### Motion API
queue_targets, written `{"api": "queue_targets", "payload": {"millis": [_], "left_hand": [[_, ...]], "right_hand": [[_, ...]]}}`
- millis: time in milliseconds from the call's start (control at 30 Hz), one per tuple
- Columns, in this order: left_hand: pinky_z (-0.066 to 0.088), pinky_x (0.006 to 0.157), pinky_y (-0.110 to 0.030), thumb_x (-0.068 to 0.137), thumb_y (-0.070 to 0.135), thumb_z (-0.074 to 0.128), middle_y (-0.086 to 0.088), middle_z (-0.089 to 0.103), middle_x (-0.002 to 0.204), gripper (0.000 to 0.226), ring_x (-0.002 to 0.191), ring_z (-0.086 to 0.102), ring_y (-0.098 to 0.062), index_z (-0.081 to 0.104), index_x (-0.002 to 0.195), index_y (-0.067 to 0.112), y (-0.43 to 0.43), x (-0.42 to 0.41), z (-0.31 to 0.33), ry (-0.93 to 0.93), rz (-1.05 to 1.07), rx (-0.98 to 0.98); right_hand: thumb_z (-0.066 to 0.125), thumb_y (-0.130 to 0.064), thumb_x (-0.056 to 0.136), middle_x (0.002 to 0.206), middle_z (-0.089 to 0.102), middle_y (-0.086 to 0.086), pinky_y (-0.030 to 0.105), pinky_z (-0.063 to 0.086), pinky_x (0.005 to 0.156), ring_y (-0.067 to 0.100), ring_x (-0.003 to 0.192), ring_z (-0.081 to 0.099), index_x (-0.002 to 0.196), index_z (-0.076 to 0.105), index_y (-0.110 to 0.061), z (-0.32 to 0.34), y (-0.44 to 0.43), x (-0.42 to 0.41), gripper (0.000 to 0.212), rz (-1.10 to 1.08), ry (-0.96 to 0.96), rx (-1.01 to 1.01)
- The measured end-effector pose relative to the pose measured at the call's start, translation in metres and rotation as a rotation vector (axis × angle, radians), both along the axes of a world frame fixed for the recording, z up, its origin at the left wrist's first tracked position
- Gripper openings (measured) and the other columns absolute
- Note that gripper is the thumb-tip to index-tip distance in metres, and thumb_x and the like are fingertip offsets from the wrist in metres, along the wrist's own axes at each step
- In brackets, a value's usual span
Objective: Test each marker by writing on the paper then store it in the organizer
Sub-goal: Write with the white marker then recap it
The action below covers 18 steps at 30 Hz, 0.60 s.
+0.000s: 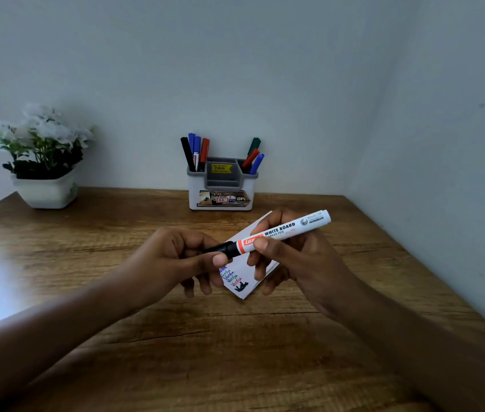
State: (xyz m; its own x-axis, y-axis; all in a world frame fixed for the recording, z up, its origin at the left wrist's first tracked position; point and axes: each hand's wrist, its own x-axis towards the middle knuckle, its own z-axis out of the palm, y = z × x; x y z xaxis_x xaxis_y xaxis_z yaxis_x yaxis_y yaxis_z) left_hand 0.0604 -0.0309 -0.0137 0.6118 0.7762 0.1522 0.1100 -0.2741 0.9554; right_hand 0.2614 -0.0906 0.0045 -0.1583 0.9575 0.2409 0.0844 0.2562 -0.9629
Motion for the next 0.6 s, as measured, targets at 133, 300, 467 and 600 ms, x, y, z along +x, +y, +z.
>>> {"api": "queue_targets", "payload": {"millis": [133,300,467,600], "left_hand": [[0.047,0.043,-0.02,0.071,0.031,0.066,-0.007,0.07,0.063,0.021,0.053,0.061,-0.014,0.073,0.085,0.017,-0.005,0.002,0.006,0.003,0.046,0.017],[0.05,0.048,-0.021,0.066,0.044,0.068,-0.002,0.07,0.064,0.031,0.051,0.062,-0.01,0.073,0.09,0.025,-0.02,0.003,0.006,0.006,0.195,0.291],[0.051,0.05,-0.015,0.069,0.053,0.061,0.019,0.071,0.075,0.028,0.06,0.066,-0.002,0.065,0.095,0.043,-0.026,0.005,0.012,0.132,0.28,0.522],[0.047,0.056,-0.007,0.064,0.057,0.063,0.034,0.067,0.088,0.031,0.076,0.065,0.01,0.058,0.094,0.053,-0.013,0.013,0.017,0.172,0.27,0.505]], "right_hand": [[0.063,-0.022,0.077,0.072,0.068,0.007,0.026,0.051,0.043,0.016,0.06,0.064,0.083,0.059,-0.017,-0.001,-0.002,-0.003,0.009,-0.016,0.054,0.016],[0.065,-0.028,0.07,0.066,0.068,0.006,0.024,0.049,0.042,0.015,0.055,0.063,0.09,0.056,-0.003,0.001,-0.008,-0.011,0.032,-0.056,0.141,-0.026],[0.064,-0.03,0.069,0.064,0.067,0.004,0.023,0.048,0.041,0.013,0.054,0.061,0.086,0.061,-0.01,0.007,-0.009,-0.011,0.027,-0.114,0.18,-0.064],[0.063,-0.037,0.064,0.07,0.064,-0.001,0.022,0.045,0.042,0.008,0.06,0.057,0.092,0.066,-0.018,0.014,-0.004,-0.006,0.034,-0.175,0.16,-0.059]]}}
